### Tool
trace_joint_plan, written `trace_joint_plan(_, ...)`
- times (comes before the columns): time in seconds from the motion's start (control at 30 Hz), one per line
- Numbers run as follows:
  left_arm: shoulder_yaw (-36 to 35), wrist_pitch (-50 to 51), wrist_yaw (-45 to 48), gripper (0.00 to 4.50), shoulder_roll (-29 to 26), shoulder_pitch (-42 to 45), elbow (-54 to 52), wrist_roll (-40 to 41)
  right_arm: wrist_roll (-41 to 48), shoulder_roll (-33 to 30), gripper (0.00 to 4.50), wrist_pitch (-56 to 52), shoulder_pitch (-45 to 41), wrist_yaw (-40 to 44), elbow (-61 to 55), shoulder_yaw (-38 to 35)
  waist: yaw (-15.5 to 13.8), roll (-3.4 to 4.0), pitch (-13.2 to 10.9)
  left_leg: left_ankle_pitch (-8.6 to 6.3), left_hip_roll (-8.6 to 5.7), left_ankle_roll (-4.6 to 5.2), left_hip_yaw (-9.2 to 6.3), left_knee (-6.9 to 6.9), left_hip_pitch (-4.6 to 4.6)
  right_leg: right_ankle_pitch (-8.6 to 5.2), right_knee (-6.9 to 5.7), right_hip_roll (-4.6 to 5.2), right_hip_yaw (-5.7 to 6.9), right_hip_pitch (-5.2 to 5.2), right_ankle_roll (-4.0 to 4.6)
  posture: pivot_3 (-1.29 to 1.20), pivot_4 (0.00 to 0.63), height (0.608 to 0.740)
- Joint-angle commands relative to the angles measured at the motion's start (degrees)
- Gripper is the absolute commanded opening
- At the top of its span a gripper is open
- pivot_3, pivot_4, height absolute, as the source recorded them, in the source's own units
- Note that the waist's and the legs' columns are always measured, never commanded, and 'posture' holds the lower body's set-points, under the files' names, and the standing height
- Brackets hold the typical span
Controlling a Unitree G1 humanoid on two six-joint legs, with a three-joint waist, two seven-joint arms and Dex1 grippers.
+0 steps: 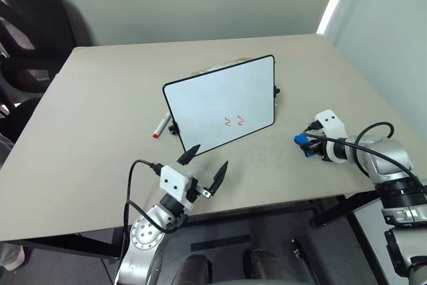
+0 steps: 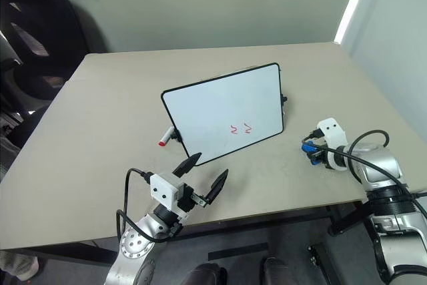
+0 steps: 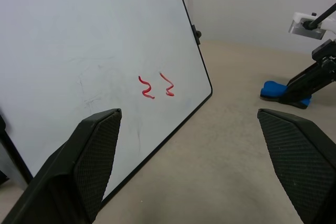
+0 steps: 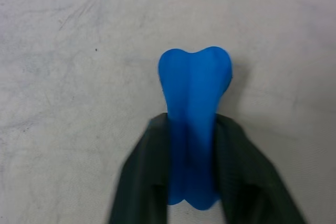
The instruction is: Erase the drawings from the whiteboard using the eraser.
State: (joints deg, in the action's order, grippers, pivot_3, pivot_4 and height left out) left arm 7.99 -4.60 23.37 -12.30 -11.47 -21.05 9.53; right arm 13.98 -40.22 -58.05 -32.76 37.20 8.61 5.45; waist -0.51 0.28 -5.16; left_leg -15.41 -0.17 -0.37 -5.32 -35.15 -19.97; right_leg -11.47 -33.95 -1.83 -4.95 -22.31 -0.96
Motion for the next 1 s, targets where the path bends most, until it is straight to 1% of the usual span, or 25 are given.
trace_joint_plan(0.03, 0.14, -0.49, -0.17, 4.50, 0.07, -0.17, -2.66, 0.24, 0.11, -1.50, 0.52, 0.18, -0.61, 0.47, -3.50, -1.85, 0.00, 0.01, -0.01, 0.00, 0.00, 0.00, 0.00, 0.00, 0.00, 0.00, 0.00, 0.00, 0.00, 0.00, 0.00, 0.00, 0.150, 0.739)
trace_joint_plan(0.2, -0.01, -0.60, -0.27, 4.50, 0.10, -0.39, -2.67, 0.23, 2.50, -1.77, 0.52, -2.88, 0.70, 0.31, -12.18, -3.91, 0.02, 0.01, -0.03, 0.00, 0.00, -0.01, 0.00, 0.00, -0.01, -0.01, 0.00, 0.00, 0.00, -0.01, 0.02, 0.00, 0.150, 0.739)
trace_joint_plan(0.3, -0.16, -0.66, -0.31, 4.50, 0.10, -0.31, -2.47, 0.24, 4.07, 1.29, 0.52, -6.06, -1.03, -1.60, -16.02, -4.93, 0.18, -0.03, -0.05, 0.00, 0.00, -0.01, 0.01, 0.00, 0.01, -0.04, 0.00, -0.01, 0.00, -0.01, 0.06, 0.00, 0.150, 0.739)
trace_joint_plan(0.37, -0.36, -0.60, -0.24, 4.50, 0.01, -0.17, -2.35, 0.35, 4.43, 5.00, 0.52, -7.93, -3.91, -3.63, -16.94, -4.54, 0.50, -0.02, -0.05, 0.00, 0.00, -0.02, 0.01, 0.01, 0.03, -0.04, 0.00, -0.01, 0.00, -0.03, 0.06, 0.00, 0.150, 0.739)
trace_joint_plan(0.47, -0.50, -0.47, -0.09, 4.50, -0.09, 0.20, -2.02, 0.40, 4.04, 10.71, 0.52, -9.05, -8.18, -6.28, -15.05, -3.72, 0.83, 0.07, -0.01, 0.04, 0.00, -0.01, 0.01, 0.00, 0.02, -0.04, -0.01, -0.02, 0.00, -0.13, 0.06, 0.00, 0.150, 0.739)
trace_joint_plan(0.63, -0.52, -0.44, 0.17, 4.50, -0.33, 0.56, -1.58, 0.31, 2.48, 17.71, 0.52, -5.88, -13.15, -8.76, -8.35, -1.42, 0.43, 0.03, 0.06, 0.11, 0.01, 0.06, -0.03, -0.01, 0.00, 0.09, -0.06, -0.01, 0.01, -0.43, 0.24, 0.00, 0.150, 0.739)
trace_joint_plan(0.77, -0.66, -0.51, 0.03, 4.50, -0.49, 0.66, -1.46, 0.04, 1.44, 21.00, 0.52, -3.17, -15.35, -9.04, -3.84, 0.72, 0.02, 0.02, 0.08, 0.08, 0.01, 0.05, -0.05, 0.01, -0.05, 0.34, -0.01, 0.02, 0.01, -0.64, 0.64, 0.00, 0.150, 0.739)
trace_joint_plan(0.87, -0.90, -0.36, -0.18, 4.50, -0.64, 0.70, -1.89, -0.05, 0.65, 22.90, 0.52, -1.16, -16.28, -8.76, -1.11, 2.54, 0.03, -0.02, 0.13, -0.02, 0.01, -0.06, -0.05, 0.05, -0.13, 0.55, -0.03, 0.02, 0.01, -0.59, 0.92, 0.00, 0.150, 0.739)
trace_joint_plan(0.97, -1.07, -0.16, -0.38, 4.50, -0.71, 0.60, -2.41, 0.06, 0.22, 24.25, 0.52, 0.20, -16.86, -8.55, 1.16, 3.19, 0.35, -0.03, 0.16, -0.05, 0.01, -0.11, -0.05, 0.11, -0.08, 0.60, -0.02, 0.01, 0.04, -0.59, 0.98, 0.00, 0.150, 0.739)
trace_joint_plan(1.0, -1.08, -0.13, -0.46, 4.50, -0.69, 0.56, -2.53, 0.06, -0.20, 24.59, 0.52, 0.81, -16.85, -8.57, 2.23, 3.68, 0.45, -0.04, 0.16, -0.08, 0.01, -0.16, -0.04, 0.12, -0.11, 0.53, -0.02, 0.01, 0.04, -0.57, 0.86, 0.00, 0.150, 0.739)
